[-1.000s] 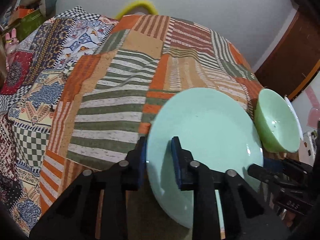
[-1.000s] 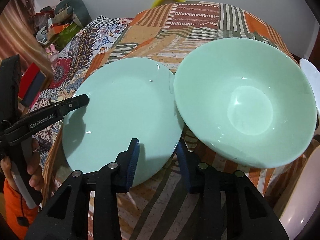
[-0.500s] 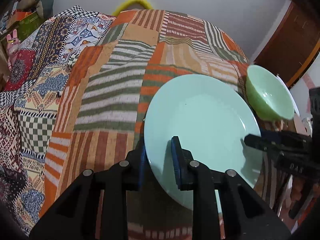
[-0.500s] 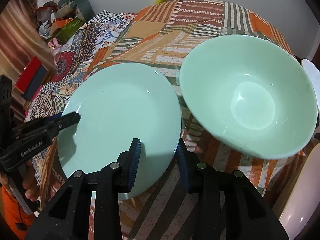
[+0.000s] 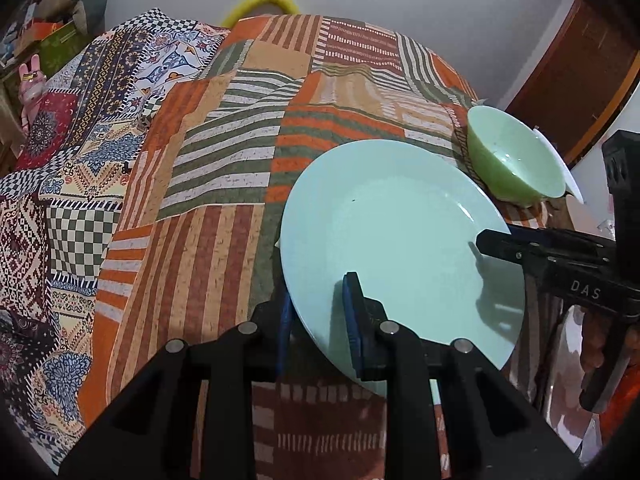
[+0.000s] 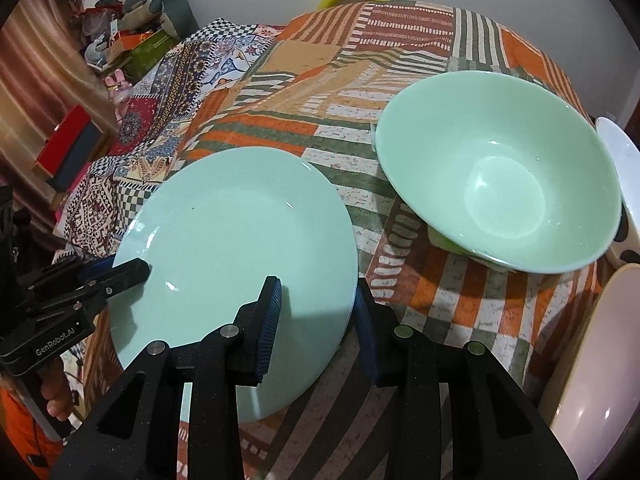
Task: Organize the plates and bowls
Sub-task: 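Carry the mint green plate with both grippers toward the white plate stack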
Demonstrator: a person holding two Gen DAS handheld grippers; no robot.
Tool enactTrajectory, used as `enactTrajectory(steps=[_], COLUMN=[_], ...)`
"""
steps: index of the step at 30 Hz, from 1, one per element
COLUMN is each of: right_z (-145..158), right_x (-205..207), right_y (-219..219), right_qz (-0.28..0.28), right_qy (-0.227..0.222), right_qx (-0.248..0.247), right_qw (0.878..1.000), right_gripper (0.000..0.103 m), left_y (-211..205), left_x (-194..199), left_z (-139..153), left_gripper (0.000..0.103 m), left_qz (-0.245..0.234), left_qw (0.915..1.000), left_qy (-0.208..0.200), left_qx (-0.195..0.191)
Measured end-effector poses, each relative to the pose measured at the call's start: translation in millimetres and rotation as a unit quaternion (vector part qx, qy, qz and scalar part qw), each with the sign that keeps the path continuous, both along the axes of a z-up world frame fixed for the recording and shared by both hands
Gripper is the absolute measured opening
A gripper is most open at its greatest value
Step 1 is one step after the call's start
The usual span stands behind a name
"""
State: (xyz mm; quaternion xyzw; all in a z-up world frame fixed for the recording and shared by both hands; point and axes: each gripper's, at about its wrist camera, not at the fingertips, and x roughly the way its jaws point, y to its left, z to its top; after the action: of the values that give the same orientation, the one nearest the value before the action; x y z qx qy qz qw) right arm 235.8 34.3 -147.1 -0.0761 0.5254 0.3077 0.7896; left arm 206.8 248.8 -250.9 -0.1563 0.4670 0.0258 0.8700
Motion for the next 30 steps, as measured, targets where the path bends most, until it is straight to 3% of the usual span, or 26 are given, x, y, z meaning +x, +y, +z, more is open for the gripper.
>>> enactTrajectory(steps=[30], right_z=[92.8], right_x=[-79.7], right_y=[-63.9], right_qz=[-0.002], right_qy=[-0.093], right_qx=[0.076], right_qw=[0.993], right_gripper=[0.033], left_y=[-65.6], left_x=[-95.1], left_z=[113.5], left_gripper=[0.024], left_qz=[0.0], left_qw=[0.9954], left_qy=[-0.088], left_qx=[0.038])
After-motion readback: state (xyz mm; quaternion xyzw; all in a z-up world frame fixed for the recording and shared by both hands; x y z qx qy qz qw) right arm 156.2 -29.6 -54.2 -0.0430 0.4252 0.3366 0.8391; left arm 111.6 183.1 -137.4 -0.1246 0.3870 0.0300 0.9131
